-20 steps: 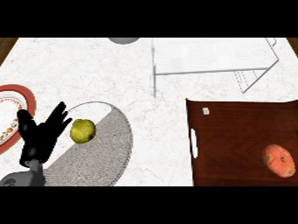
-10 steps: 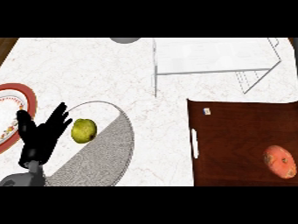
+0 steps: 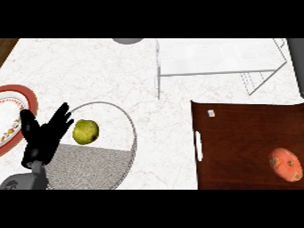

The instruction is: Pick the cupcake from the tray and place it in the tiered shelf

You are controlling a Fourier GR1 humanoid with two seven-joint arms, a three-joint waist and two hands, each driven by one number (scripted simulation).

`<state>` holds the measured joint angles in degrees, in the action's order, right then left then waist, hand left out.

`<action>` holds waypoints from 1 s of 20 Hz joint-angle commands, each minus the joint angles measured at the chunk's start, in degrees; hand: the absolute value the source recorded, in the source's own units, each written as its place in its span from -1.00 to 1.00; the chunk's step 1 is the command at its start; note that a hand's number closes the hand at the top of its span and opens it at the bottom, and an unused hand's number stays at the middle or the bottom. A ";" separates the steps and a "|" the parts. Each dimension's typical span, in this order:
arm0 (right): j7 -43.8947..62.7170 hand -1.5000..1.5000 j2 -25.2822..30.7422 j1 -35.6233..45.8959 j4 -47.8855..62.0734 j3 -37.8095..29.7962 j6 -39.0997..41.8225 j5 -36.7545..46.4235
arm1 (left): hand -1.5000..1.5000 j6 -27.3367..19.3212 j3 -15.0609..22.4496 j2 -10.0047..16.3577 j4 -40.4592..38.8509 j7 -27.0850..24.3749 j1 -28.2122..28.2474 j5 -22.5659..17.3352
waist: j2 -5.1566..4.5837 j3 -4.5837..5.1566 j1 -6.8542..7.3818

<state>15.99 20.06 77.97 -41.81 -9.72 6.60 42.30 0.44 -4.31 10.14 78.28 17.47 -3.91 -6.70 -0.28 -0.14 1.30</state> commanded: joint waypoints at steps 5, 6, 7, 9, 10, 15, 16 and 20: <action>-3.95 1.00 1.49 2.51 4.65 -1.20 -0.20 -0.72 | 0.00 0.32 0.02 -0.18 1.88 -1.31 3.28 0.63 | 0.13 0.16 -0.21; -5.08 1.00 1.67 4.60 7.52 -1.77 -0.67 -0.78 | 0.00 1.00 -0.85 -0.46 -6.05 -4.83 -1.32 0.88 | -0.18 0.20 -0.25; -5.72 1.00 2.32 2.98 7.49 -0.83 0.08 0.01 | 0.00 0.71 0.05 0.49 2.10 2.76 0.66 0.01 | 0.04 0.15 -0.10; -5.75 1.00 2.18 1.20 5.86 3.01 1.43 3.15 | 0.00 0.81 -0.49 -0.04 -1.08 -0.24 0.83 0.23 | 0.13 0.17 -0.61; -3.94 1.00 2.95 6.00 8.51 0.01 1.82 1.17 | 0.00 1.42 -0.40 -0.61 -0.29 -2.34 2.45 -0.08 | 0.02 0.18 -0.03; 0.11 -1.00 -0.23 3.05 6.82 -8.23 -8.44 -5.22 | 0.00 1.86 -1.10 0.50 -0.60 -1.63 2.88 -0.16 | 0.12 0.15 -0.36; -0.99 -1.00 1.42 4.41 7.39 -8.95 -7.07 -6.04 | 0.00 0.68 0.34 -1.29 0.81 -0.40 2.87 0.33 | 0.08 0.14 -0.23; 0.44 -1.00 -1.76 4.99 6.25 -13.10 -10.38 -10.89 | 0.00 -0.23 -0.13 -0.83 1.18 0.40 2.17 0.89 | 0.20 0.14 -0.40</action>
<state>15.39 19.70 82.49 -34.66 -19.37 -1.42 35.13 0.64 -4.45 9.55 79.55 17.67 -2.70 -6.17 -0.14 -0.13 1.06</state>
